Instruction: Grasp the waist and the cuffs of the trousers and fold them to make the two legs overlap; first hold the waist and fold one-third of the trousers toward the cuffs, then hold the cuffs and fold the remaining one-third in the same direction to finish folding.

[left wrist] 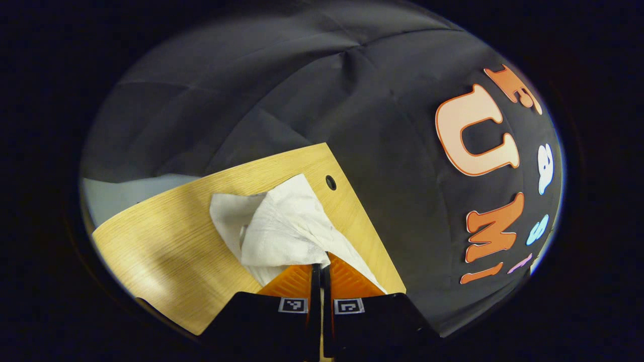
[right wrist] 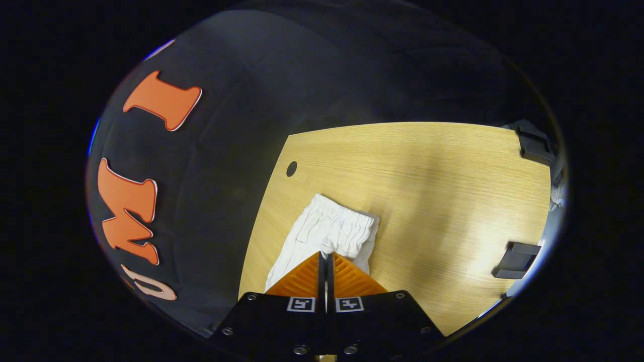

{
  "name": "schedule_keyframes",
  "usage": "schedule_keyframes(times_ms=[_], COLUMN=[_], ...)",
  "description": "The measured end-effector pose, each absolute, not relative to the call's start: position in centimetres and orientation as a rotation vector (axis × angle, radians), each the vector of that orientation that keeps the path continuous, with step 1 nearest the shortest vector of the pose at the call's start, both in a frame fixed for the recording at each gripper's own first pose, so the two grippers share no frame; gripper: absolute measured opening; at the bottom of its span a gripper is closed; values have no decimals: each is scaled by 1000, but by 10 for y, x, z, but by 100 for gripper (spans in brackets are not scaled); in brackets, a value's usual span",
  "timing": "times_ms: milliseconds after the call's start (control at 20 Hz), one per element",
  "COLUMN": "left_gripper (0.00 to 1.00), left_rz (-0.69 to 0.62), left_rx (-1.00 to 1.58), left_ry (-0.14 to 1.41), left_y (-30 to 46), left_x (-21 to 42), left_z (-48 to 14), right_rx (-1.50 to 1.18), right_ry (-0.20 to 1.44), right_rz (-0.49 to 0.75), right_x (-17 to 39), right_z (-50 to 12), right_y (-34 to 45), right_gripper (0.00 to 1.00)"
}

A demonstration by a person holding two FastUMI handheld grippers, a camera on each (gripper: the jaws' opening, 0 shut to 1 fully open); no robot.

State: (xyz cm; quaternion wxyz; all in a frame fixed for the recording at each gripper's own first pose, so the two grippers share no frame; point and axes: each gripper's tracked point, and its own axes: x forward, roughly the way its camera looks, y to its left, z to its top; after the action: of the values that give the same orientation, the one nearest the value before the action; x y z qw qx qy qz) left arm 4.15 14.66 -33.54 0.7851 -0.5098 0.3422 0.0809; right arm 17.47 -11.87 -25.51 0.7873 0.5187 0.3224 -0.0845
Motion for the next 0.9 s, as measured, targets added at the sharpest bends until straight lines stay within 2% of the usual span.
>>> schedule_keyframes(times_ms=[300, 850, 900], left_gripper=[6, 3, 5], left_rz=[124, 97, 82], left_rx=[-1087, -969, -961], left_ry=[820, 893, 901], left_y=[134, 146, 146], left_x=[94, 171, 174], left_z=[-355, -386, -387], right_rx=[1088, 1015, 1015], right_ry=[737, 858, 863], right_rz=[-234, -153, -147], right_x=[211, 316, 325], right_z=[-250, -267, -268], right_y=[-110, -72, -69], right_gripper=[1, 1, 0])
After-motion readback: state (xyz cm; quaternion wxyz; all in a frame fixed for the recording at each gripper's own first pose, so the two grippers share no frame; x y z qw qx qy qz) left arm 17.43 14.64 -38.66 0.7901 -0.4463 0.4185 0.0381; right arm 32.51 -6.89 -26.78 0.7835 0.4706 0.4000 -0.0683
